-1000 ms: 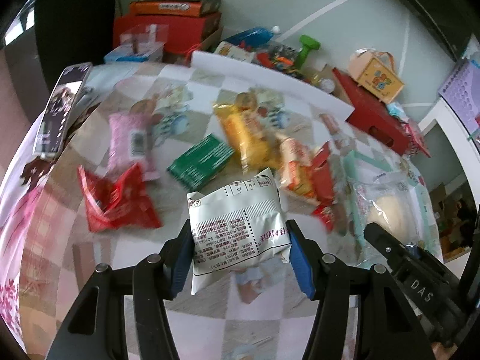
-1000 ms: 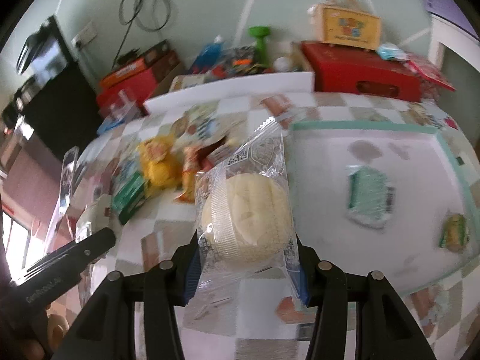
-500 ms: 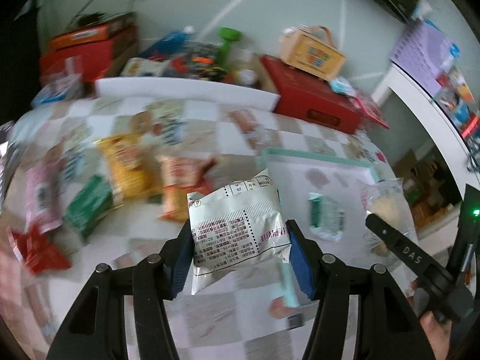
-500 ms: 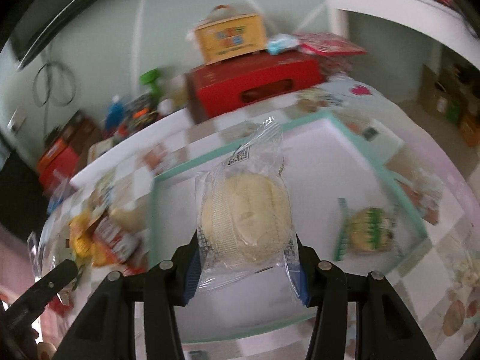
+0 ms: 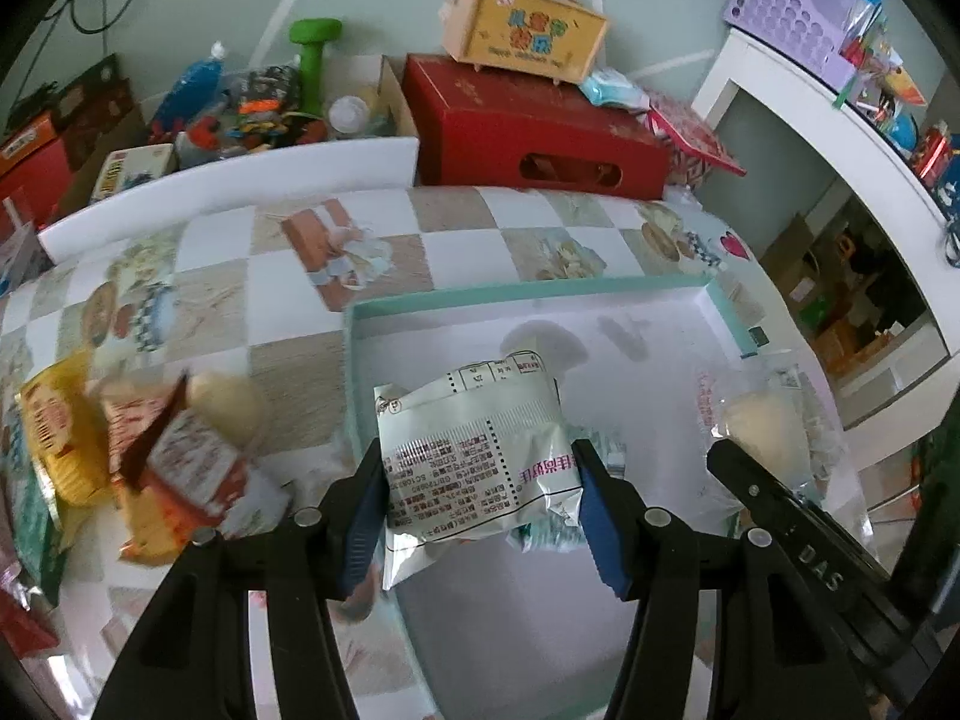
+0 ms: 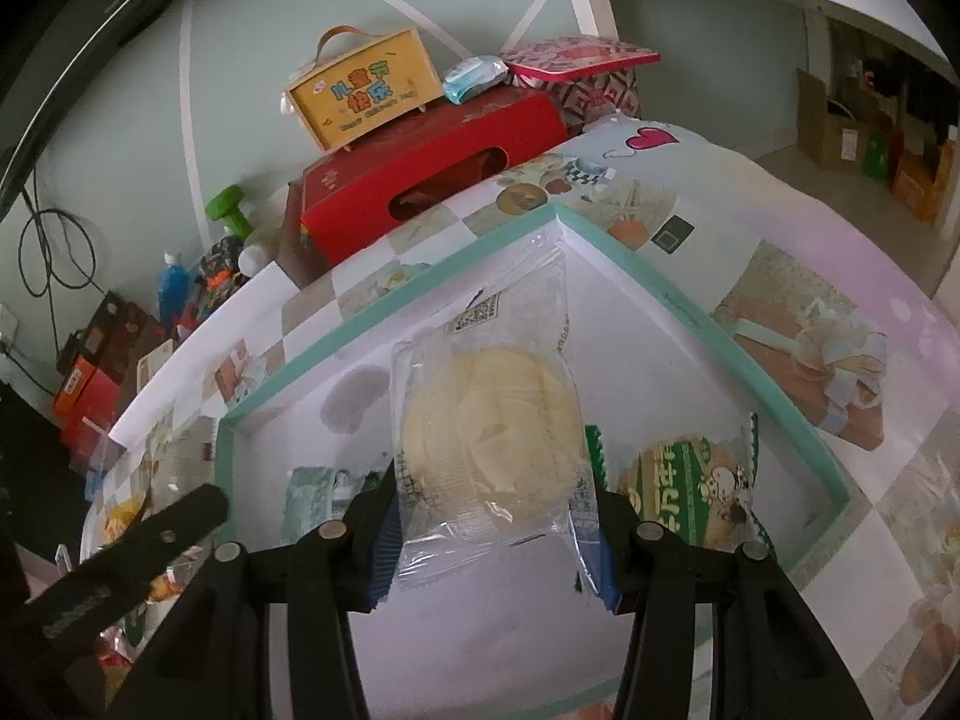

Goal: Organize snacks
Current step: 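Carry the bun and pastry packet into the tray and open both tools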

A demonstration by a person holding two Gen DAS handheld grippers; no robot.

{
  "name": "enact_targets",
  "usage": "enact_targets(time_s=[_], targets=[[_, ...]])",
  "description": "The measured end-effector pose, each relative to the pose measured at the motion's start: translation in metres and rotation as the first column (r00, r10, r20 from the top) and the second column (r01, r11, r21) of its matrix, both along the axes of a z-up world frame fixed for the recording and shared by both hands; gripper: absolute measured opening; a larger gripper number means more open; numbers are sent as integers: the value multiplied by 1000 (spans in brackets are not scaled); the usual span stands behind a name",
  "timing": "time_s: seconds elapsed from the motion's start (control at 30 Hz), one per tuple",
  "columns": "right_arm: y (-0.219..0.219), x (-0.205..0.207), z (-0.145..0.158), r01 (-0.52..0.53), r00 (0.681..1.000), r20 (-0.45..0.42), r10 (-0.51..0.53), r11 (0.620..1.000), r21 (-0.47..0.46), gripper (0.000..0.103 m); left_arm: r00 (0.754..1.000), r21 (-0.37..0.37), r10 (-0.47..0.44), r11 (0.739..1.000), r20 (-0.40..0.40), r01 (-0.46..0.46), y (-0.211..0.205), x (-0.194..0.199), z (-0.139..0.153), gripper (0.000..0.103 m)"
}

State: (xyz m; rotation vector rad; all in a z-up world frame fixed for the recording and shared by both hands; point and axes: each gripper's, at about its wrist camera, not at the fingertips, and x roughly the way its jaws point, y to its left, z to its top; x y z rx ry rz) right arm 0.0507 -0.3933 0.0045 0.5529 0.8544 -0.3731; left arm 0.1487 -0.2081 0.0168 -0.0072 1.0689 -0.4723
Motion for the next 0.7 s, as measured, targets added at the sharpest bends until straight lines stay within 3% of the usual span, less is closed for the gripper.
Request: enact_targets(time_s=[0.4,0.53,0.57,0.7], targets=[[-6,10,-7,-4,1000,-13,3,1000,-7,55,1000,55,-13,998,-6,14,-27,19,-17,61],[-5,11,-8,-3,1000,-18,3,1000,-13,61,1000,62,17,998,-10,-17,-25,20,-18,79],[-5,11,-8,-3,1000,-17,3,1000,-13,65,1000,62,23,998,-8,-23,-24,20,-17,79],[-4,10,-3,-5,1000,-23,5,999,-33,65,1000,57,28,998,-8,-27,-21,16,-13,79]])
